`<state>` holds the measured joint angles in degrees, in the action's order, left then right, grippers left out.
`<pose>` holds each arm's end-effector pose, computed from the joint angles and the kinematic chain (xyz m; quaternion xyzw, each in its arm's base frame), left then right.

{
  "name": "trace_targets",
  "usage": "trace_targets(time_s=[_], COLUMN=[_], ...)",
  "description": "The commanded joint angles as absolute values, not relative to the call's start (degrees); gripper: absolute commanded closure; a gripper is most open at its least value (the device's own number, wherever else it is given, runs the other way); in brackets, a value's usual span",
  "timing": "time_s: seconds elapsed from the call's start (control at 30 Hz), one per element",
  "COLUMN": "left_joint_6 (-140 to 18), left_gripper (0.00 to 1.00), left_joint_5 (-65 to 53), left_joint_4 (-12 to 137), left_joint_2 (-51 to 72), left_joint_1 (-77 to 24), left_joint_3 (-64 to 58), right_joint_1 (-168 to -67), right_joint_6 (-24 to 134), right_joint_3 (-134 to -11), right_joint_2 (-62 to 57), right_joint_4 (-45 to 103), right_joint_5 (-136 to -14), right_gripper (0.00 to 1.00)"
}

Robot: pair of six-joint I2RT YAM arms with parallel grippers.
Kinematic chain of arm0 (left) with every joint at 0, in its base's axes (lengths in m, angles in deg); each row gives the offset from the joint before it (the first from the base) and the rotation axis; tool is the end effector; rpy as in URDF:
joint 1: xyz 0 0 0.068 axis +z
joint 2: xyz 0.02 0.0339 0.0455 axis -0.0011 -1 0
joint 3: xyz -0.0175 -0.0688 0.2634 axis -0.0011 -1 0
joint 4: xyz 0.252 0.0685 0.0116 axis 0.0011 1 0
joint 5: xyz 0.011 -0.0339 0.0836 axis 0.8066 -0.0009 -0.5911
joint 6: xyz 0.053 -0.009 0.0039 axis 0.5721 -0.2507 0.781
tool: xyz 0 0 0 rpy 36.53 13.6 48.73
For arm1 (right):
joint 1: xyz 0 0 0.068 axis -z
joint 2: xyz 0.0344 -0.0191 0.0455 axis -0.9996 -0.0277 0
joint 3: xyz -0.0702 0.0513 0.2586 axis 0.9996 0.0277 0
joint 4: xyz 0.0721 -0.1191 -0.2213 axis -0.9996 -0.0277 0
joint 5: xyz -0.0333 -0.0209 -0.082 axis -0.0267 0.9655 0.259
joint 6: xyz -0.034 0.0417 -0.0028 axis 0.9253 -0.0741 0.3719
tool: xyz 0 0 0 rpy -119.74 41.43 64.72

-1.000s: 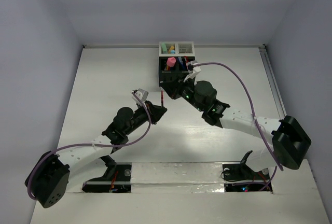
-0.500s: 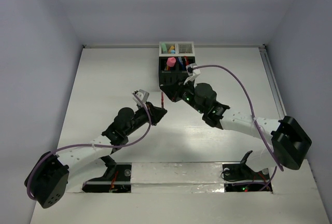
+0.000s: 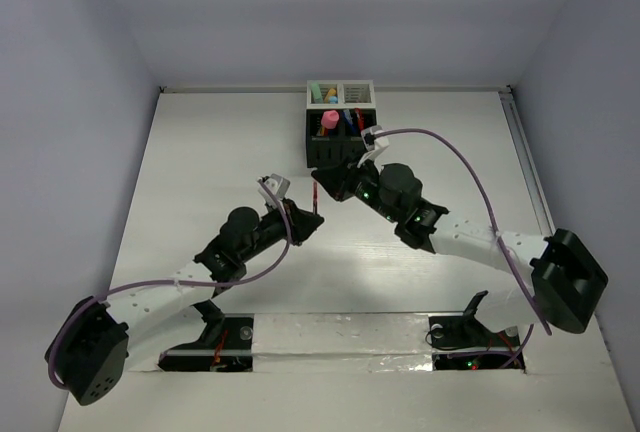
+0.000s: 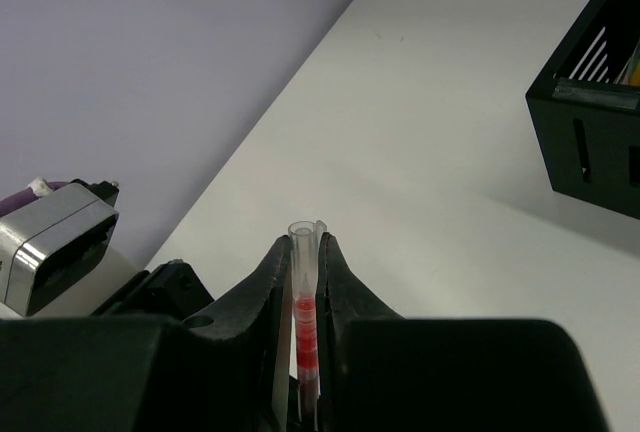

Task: Sort the stationery into containers
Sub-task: Close the pen cap on the pen.

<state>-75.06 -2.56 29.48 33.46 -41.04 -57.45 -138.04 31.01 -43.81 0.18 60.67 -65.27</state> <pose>0.1488 -0.1396 0.2324 0.1651 0.6858 -0.4508 0.5471 0.2059 0.2402 0.2962 -0.1042 0.7015 0.4446 0.5472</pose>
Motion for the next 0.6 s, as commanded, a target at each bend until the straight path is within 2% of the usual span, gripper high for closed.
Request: trace_targets(time_s=[0.0,0.2,0.57], left_joint_6=[-75.8,-75.7,-76.0], left_gripper=[1.00,1.00,1.00], left_joint_5=[-3.3,-2.6,-1.4], left_joint_4=[25.3,25.7,26.0], left_joint_2=[35.5,35.3,34.7], left_joint_1=[-40.7,-40.7,-40.7], left_joint_3=[-52.1,-47.0,-40.3], right_joint_1=[-139.2,-139.7,-142.1], right_joint_6=[32.6,31.2,29.7], right_joint_3=[-44.4,-40.7,-32.2], right_joint_2=[1.1,4.5,7.5], right_joint_4=[52.8,50.6,47.6], right_joint_5=[-70.4,-74.7,-74.7], right_gripper=[1.00,1.00,1.00])
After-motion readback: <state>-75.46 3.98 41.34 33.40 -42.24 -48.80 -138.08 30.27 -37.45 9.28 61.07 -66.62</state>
